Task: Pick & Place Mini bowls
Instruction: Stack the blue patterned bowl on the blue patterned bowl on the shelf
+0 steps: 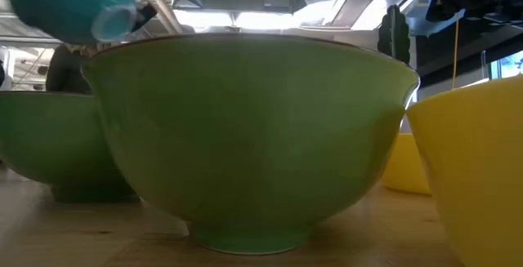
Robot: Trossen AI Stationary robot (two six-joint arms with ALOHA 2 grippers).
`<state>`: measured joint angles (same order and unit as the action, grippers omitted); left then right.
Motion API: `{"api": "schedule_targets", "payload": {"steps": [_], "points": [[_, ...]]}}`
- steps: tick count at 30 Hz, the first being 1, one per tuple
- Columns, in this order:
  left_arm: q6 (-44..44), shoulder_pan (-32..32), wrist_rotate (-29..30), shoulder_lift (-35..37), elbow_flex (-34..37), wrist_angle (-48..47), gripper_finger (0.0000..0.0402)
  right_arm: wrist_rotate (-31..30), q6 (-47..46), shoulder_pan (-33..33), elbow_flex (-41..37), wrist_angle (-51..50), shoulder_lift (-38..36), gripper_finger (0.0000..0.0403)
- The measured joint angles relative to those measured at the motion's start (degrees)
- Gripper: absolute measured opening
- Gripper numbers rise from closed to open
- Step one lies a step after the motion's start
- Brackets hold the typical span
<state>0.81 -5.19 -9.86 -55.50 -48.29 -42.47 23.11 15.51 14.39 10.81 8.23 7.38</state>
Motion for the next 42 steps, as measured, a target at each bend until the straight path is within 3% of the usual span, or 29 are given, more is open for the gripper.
{"api": "schedule_targets", "payload": {"steps": [2, 7, 13, 25, 33, 42], "points": [[-1.87, 1.62, -2.31, 2.39, 4.47, 3.4, 0.0008, 0.0, 0.0, 0.0, 0.0, -0.05, 0.0, 0.001], [-12.19, 3.79, 0.07, 6.08, 14.93, 19.9, 0.0008, -0.02, 0.09, -0.02, 0.0, -0.42, 0.0, 0.001], [-15.23, 3.07, 9.61, 9.65, 21.99, 29.37, 0.0008, 0.0, 0.07, 0.0, 0.0, -0.42, 0.0, 0.001], [-16.53, -0.83, 25.12, 27.34, 32.12, 31.55, 0.0008, -0.01, -0.02, -0.01, 0.0, -0.68, 0.0, 0.001], [-17.32, -1.09, 26.83, 37.24, 34.9, 29.83, 0.0008, -0.02, -0.02, 0.0, 0.0, -0.81, 0.0, 0.001], [-14.25, -1.07, 27.39, 38.77, 34.97, 30.34, 0.0008, -0.02, 0.15, -0.01, 0.0, -0.81, 0.0, 0.001]]}}
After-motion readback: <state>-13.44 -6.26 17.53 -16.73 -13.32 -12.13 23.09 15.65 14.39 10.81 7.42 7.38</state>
